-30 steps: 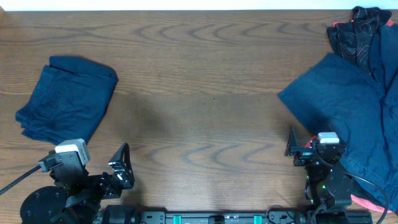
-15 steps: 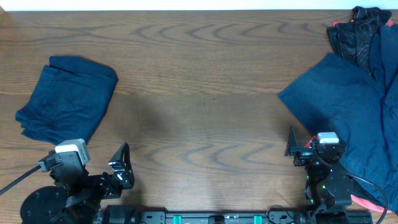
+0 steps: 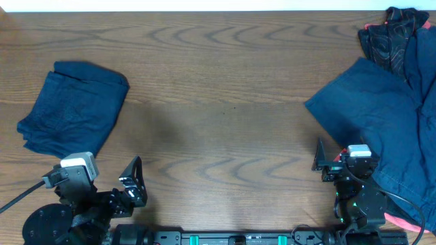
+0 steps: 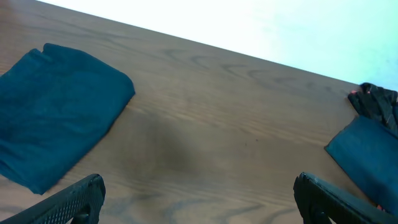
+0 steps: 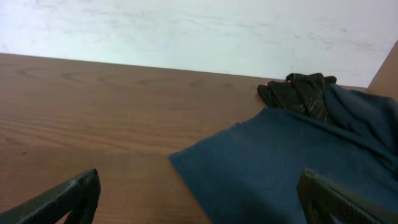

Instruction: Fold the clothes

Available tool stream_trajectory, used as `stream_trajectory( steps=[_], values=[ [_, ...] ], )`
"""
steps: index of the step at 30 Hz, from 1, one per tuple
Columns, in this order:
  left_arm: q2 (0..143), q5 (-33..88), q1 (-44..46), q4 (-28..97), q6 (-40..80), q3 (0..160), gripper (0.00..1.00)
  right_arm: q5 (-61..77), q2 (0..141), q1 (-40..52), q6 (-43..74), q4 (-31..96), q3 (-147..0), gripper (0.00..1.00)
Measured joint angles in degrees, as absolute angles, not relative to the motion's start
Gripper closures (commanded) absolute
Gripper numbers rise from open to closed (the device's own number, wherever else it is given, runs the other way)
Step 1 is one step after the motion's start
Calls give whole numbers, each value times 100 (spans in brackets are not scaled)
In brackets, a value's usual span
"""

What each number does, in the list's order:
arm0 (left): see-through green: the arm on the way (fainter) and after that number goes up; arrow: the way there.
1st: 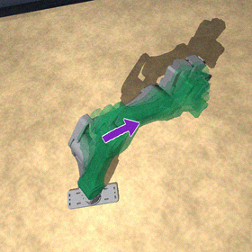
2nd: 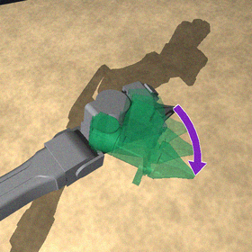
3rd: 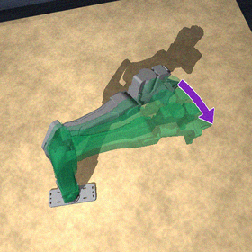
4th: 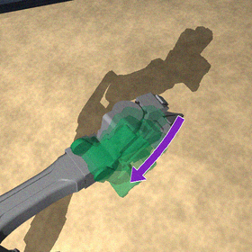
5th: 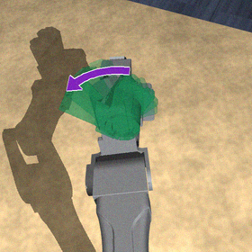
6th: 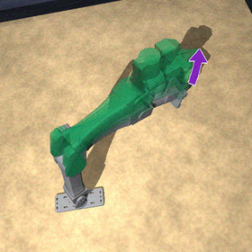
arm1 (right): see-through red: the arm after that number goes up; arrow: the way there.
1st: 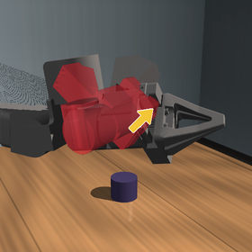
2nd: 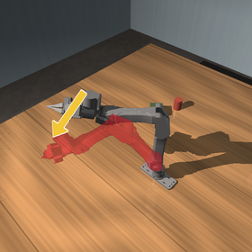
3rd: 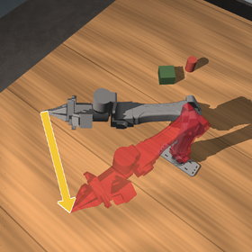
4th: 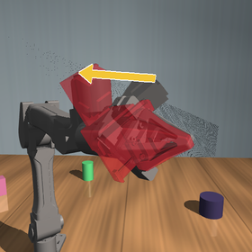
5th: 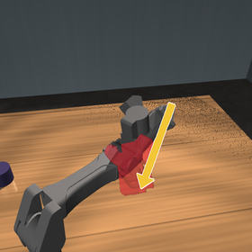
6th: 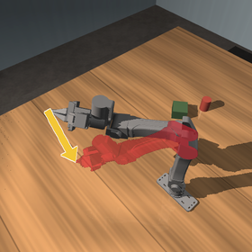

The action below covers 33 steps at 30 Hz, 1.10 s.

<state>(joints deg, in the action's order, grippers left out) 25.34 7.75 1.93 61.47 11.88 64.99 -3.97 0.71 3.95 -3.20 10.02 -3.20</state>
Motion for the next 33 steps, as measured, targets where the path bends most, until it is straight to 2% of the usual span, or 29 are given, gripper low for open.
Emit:
stream_trajectory(
  steps=[6,12,20,28,33],
  values=[
    [2534,489,187,6764,1061,6495,2,-397,69,395,-322,1002,-320,1],
    [2447,231,-71,6812,996,6462,2,-395,69,395,-322,1002,-320,1],
    [1398,106,-189,6641,526,5815,2,-392,69,395,-322,1000,-320,1],
    [158,106,-189,4965,311,3957,2,-392,69,395,-322,1000,-318,1],
    [62,108,-189,3717,290,2777,2,-392,69,395,-322,998,-318,1]
  ],
)
